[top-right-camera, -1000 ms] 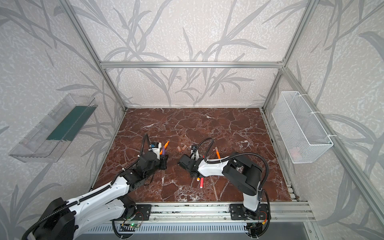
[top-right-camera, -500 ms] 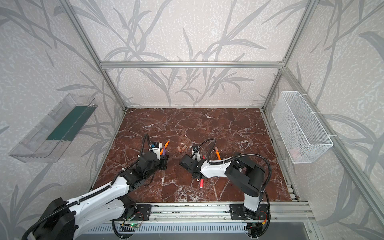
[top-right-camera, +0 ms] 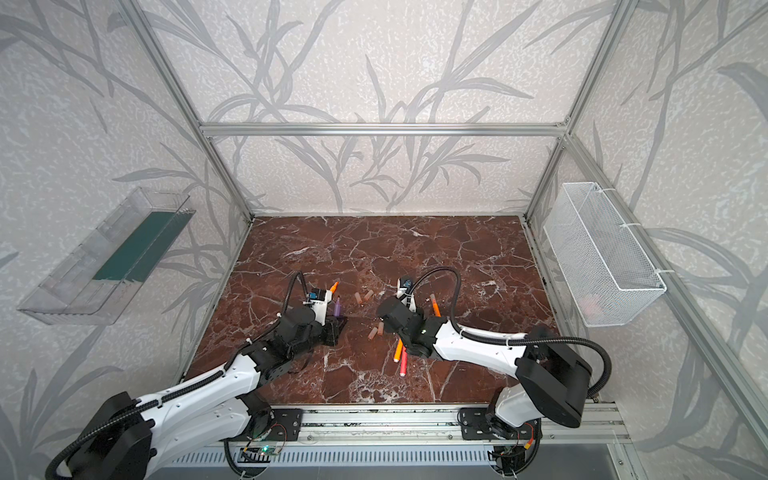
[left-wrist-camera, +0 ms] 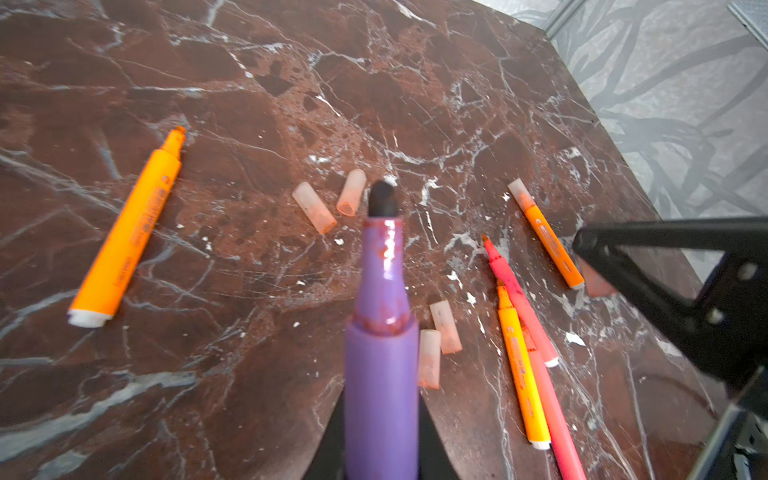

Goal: Insert the pens into the pen caps
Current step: 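Lift the pink cap with the right gripper toward the purple marker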

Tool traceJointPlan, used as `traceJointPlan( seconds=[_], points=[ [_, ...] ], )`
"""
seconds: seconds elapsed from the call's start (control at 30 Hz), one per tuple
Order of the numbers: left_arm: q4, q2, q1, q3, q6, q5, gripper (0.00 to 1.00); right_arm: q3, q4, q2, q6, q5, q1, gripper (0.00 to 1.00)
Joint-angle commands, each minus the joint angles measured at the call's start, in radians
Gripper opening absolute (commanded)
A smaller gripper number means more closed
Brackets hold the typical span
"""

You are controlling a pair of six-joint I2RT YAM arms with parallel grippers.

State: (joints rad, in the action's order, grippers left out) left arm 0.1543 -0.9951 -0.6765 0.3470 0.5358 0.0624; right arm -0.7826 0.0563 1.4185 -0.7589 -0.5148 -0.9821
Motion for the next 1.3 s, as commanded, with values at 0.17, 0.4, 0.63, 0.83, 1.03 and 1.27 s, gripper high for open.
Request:
traceJointPlan(
  seconds=[0.17,0.4,0.63,0.83,1.03,1.27],
  points=[
    [0.131,-0.079,-0.091,0.005,0.037,0.056,0.00,0.085,-0.155,-0.141,0.073,0.071,0.046,0.09],
    [0.279,-0.193,-0.124,0.026,0.089,0.111,0.00,0.138,-0.353,-0.184,0.048,0.175,0.083,0.08],
    [0.380,-0.290,-0.129,0.056,0.118,0.178,0.00,0.159,-0.506,-0.171,-0.006,0.249,0.117,0.06],
    [0.419,-0.303,-0.138,0.059,0.124,0.200,0.00,0.180,-0.646,-0.121,-0.057,0.262,0.122,0.05],
    [0.446,-0.294,-0.147,0.056,0.128,0.226,0.00,0.171,-0.754,-0.029,-0.104,0.283,0.122,0.03],
    [0.470,-0.291,-0.150,0.046,0.131,0.226,0.00,0.162,-0.823,0.013,-0.129,0.318,0.122,0.01]
  ],
)
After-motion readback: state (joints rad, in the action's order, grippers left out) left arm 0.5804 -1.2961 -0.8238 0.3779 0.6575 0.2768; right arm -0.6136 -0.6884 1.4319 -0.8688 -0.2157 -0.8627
